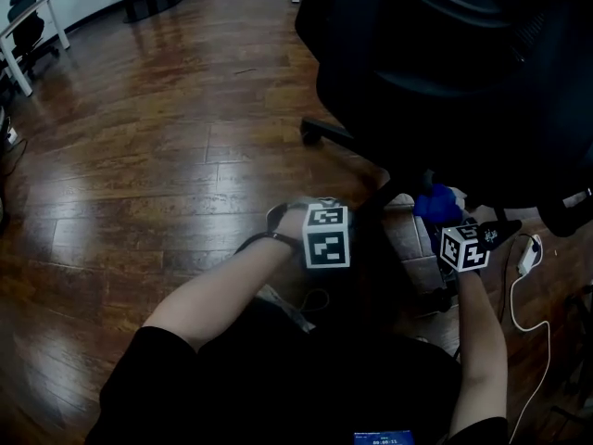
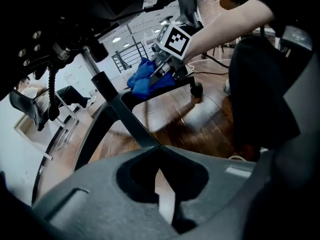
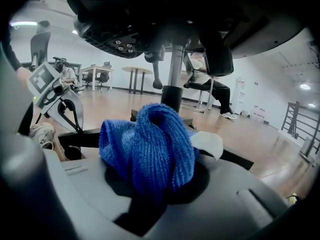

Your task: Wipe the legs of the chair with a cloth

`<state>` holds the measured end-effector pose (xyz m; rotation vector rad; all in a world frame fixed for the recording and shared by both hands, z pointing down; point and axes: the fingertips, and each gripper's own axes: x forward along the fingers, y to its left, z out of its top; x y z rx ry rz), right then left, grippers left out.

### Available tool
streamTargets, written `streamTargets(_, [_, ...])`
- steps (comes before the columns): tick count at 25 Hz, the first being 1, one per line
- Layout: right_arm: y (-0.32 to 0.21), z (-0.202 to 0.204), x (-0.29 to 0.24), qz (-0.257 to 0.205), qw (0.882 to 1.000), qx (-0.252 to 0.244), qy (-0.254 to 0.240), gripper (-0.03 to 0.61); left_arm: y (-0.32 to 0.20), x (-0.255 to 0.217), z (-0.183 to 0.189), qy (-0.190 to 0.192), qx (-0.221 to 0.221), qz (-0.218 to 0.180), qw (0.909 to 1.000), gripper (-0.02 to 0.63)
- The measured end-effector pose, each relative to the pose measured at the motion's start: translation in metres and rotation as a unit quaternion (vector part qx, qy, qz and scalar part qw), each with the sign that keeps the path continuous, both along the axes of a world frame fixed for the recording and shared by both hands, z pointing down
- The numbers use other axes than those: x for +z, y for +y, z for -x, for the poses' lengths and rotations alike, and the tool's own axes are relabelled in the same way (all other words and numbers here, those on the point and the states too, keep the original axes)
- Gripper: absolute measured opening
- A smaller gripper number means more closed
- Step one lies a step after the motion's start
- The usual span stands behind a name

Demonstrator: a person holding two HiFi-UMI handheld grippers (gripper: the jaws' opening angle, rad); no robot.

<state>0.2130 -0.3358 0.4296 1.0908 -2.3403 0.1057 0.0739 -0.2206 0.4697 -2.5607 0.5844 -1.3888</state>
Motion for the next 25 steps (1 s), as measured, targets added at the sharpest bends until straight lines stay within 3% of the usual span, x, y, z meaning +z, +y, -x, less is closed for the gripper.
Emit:
streamTargets(3, [0.009, -0.002, 0.004, -0.017, 1.0, -0.01, 0.011, 0.084, 0.001, 0.001, 0.0, 0.003, -0.004, 0.001, 1.0, 0.001])
streamTargets(7, [0.03, -0.028, 0.014, 0.006, 1.0, -0.002, -0.002, 0.084, -0.001, 0.002, -0.001, -0.006, -0.007, -0.009, 0.9999, 0.0])
streamTargets(14, [0.12, -0.113, 0.043, 0.06, 0.998, 0.001, -0.033, 0.084, -0.001, 0.004, 0.001, -0.012, -0.009, -0.011, 0.9998, 0.0])
streamTargets(18, [0.157, -0.151, 0.056, 0.063, 0.996, 0.03, -0.05, 0.083, 0.0, 0.004, 0.001, -0.011, -0.008, -0.009, 0.9999, 0.0])
streamTargets(22, [0.144, -0.145, 0.054, 0.07, 0.997, 0.024, -0.009, 0.083, -0.001, 0.003, 0.001, -0.005, -0.009, -0.005, 0.9999, 0.001])
streamTargets(25, [0.112, -0.113, 0.046, 0.066, 0.998, 0.001, 0.002, 0.084, -0.001, 0.003, 0.002, -0.009, -0.005, -0.002, 0.9999, 0.0])
